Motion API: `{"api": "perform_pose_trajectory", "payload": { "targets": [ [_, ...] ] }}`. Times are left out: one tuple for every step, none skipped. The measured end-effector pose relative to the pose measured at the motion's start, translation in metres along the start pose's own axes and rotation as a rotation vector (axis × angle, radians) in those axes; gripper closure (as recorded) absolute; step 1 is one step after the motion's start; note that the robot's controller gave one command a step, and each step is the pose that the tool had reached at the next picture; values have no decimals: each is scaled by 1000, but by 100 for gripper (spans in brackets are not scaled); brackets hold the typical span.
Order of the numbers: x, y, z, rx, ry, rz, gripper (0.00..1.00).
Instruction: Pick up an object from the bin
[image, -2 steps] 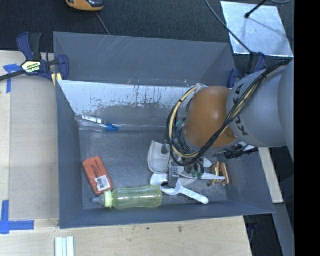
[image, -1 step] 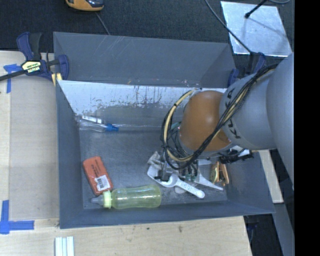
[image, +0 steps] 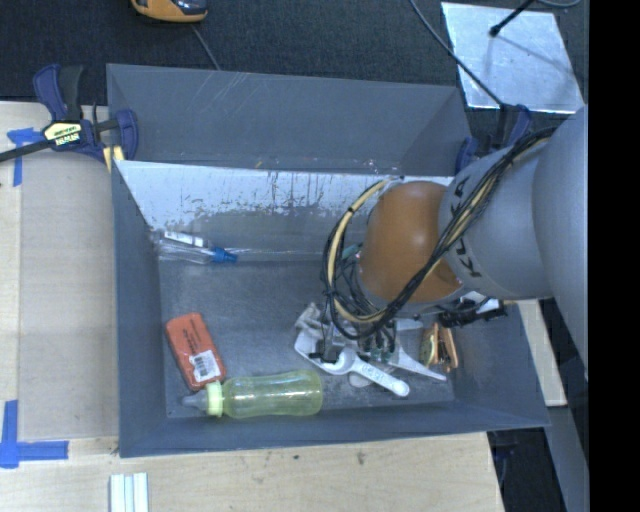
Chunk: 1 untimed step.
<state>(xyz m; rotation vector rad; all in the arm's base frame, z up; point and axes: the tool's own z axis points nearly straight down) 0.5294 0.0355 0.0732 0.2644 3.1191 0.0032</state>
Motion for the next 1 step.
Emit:
{"api": "perform_pose_trajectory", "payload": {
  "targets": [
    [39, -27, -131, 3, 9, -50, 100]
  ]
}}
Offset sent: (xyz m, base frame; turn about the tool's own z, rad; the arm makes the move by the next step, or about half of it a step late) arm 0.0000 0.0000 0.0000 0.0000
